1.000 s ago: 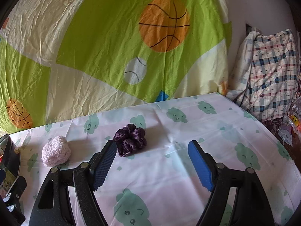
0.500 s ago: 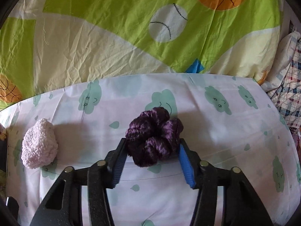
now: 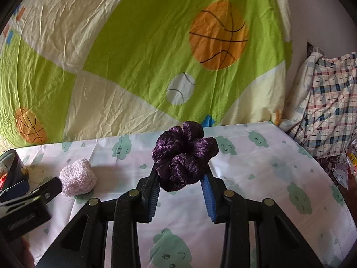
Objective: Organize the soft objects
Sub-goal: 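Grasp the pink fluffy sock with the left tool while the right tool grasps the purple scrunchie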
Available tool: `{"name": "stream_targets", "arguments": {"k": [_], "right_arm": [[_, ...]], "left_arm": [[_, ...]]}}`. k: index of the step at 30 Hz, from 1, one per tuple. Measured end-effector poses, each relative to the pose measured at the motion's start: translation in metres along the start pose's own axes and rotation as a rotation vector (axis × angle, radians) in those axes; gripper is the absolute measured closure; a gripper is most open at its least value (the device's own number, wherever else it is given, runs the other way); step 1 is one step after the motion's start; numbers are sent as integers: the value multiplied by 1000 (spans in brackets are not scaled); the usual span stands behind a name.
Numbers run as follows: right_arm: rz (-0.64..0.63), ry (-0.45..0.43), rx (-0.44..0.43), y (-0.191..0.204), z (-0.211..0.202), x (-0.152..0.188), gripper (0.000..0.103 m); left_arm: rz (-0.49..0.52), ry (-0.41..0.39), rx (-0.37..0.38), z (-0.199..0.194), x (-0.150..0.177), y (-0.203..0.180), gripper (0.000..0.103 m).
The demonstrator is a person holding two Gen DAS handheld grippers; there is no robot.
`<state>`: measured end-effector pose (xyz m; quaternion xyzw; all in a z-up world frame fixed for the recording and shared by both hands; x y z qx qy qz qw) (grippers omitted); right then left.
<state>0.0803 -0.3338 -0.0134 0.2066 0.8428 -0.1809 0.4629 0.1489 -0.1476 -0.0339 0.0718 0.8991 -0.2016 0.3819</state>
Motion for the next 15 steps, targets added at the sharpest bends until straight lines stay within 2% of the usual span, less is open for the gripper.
{"name": "stream_targets", "arguments": {"k": [6, 12, 15], "right_arm": [[27, -60, 40, -17, -16, 0, 65], [17, -65, 38, -19, -15, -1, 65], [29, -60, 27, -20, -15, -2, 65]], "left_arm": [[-72, 95, -63, 49, -16, -14, 4], [-140, 183, -156, 80, -6, -3, 10], [-74, 147, -218, 84, 1, -7, 11]]}}
Point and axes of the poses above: each gripper's, at about its wrist camera, not at the fingertips, and z roughly the way its jaws point, y to its left, x to its underside, the point moved 4 cm from there along z, roughly the way its jaws point, and after that the axes turned 14 degrees about x, right-handed, at the moved point
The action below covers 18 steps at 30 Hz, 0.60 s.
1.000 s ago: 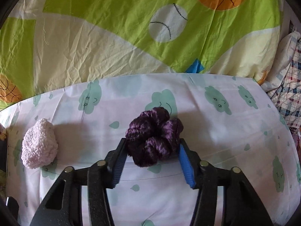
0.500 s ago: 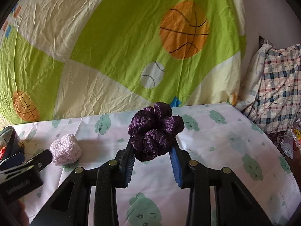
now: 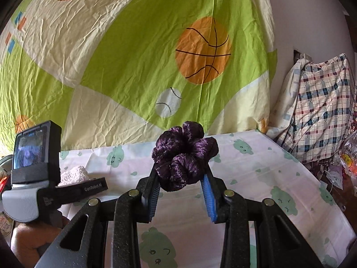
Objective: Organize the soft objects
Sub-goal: 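Grasp the pink fluffy sock with the left tool while the right tool grasps the purple scrunchie, then carry the pink sock and purple scrunchie over the tin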
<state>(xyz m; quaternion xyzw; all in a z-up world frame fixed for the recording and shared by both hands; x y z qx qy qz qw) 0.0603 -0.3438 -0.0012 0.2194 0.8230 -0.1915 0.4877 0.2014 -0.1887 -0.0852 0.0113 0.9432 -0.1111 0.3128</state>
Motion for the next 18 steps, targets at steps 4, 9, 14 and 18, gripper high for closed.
{"name": "stream_targets", "arguments": {"k": [4, 9, 14, 18], "right_arm": [[2, 2, 5, 0, 2, 0, 65], [6, -5, 12, 0, 2, 1, 65], [14, -49, 18, 0, -4, 0, 65], [8, -121, 16, 3, -15, -1, 65]], "left_arm": [[-10, -3, 17, 1, 2, 3, 15], [27, -23, 38, -4, 4, 0, 56], [79, -37, 98, -17, 8, 0, 68], [158, -146, 123, -51, 13, -2, 68]]}}
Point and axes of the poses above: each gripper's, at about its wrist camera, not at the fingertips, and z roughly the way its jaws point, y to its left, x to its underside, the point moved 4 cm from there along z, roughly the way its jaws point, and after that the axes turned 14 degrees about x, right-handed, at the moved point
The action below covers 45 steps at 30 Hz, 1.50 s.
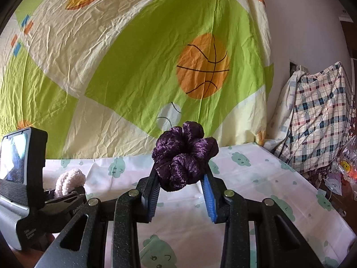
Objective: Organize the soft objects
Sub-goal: 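Carry the pink sock and purple scrunchie over the tin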
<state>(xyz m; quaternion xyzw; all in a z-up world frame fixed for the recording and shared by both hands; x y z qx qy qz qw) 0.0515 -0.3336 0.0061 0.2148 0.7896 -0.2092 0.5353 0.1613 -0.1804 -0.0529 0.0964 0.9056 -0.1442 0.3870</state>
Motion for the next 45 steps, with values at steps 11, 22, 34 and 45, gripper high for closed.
{"name": "stream_targets", "arguments": {"k": [11, 22, 34, 45], "right_arm": [[-56, -153, 28, 12, -27, -1, 65], [-60, -228, 81, 5, -56, 1, 65], [-38, -233, 53, 0, -97, 13, 65], [-23, -266, 90, -3, -118, 19, 65]], "left_arm": [[126, -147, 55, -67, 13, -11, 68], [195, -196, 40, -98, 39, -4, 68], [210, -284, 62, -121, 47, -3, 68], [188, -301, 78, -126, 49, 0, 68]]}}
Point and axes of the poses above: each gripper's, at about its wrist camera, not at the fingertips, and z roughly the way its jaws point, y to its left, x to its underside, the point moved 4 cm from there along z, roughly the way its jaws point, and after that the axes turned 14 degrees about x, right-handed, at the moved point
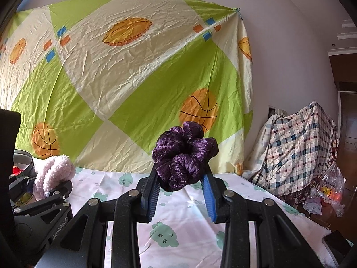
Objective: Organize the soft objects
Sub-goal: 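Carry the pink sock and purple scrunchie over the tin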
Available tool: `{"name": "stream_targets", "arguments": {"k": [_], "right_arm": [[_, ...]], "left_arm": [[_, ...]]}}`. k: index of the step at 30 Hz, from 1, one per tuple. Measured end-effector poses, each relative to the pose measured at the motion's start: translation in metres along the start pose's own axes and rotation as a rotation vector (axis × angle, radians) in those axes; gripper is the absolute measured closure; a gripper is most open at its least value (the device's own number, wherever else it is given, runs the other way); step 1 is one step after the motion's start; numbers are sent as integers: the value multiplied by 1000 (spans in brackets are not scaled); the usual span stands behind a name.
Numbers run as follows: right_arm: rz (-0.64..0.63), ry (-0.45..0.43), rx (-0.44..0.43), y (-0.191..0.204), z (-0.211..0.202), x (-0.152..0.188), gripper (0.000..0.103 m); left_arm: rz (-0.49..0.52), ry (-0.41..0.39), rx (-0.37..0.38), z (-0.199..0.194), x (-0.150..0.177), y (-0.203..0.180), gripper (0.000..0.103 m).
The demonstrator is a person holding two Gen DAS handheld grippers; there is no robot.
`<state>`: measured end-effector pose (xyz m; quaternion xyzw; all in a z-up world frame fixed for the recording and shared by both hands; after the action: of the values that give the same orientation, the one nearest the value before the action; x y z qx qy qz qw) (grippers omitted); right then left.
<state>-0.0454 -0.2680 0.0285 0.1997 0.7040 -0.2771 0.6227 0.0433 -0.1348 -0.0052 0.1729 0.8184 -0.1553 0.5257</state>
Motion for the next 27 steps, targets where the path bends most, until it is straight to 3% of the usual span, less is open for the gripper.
{"name": "stream_targets", "arguments": {"k": [27], "right_arm": [[0, -37, -6, 2, -26, -2, 65]], "left_arm": [[-42, 37, 16, -8, 8, 3, 68]]}}
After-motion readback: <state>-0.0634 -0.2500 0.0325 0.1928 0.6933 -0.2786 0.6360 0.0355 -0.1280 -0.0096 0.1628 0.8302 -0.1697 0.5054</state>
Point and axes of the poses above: each gripper's, at about its wrist camera, not at the fingertips, and z roughly the way its jaws point, y to its left, x to its underside, the point moved 4 cm from there along z, roughly the way its jaws point, and after that the axes turned 14 degrees about x, right-handed, at the moved point
